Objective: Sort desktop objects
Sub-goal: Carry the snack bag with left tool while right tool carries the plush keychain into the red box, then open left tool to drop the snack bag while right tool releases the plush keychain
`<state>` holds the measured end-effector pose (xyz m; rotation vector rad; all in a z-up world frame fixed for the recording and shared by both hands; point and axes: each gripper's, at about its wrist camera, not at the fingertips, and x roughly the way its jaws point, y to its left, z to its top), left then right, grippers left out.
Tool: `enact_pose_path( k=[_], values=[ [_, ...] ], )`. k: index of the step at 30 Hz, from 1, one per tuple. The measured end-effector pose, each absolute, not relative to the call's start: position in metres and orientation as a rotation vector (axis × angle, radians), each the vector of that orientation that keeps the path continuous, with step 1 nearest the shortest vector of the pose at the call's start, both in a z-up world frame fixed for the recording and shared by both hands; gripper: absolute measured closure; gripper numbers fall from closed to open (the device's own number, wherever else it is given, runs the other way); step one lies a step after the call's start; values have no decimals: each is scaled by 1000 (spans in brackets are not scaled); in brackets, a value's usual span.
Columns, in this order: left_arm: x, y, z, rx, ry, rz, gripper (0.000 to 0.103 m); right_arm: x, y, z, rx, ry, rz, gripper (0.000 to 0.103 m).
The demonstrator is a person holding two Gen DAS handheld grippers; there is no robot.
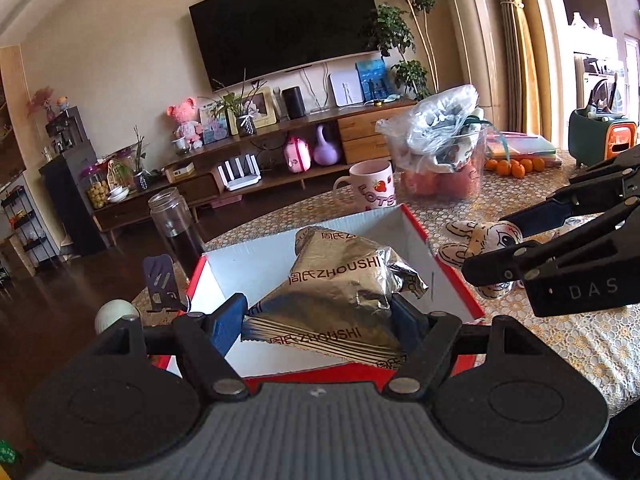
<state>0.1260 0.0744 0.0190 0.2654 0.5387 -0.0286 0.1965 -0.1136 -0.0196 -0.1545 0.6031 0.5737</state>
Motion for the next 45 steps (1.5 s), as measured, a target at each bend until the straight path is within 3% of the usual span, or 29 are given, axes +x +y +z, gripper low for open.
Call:
enact_pose_path(
  k=[22, 36, 39, 45],
  values=[
    [260, 132, -26, 359, 919, -55, 27, 283, -27, -82, -251, 862, 587, 59],
    [292, 131, -66, 418, 1085, -90, 26, 286, -5, -94, -344, 892, 583, 57],
    [293, 131, -69, 415, 1100, -84, 26, 286, -6, -94, -349, 891, 585, 54],
    [291, 133, -69, 394, 1093, -69, 25, 285, -13, -85, -334, 859, 592, 36]
  ],
)
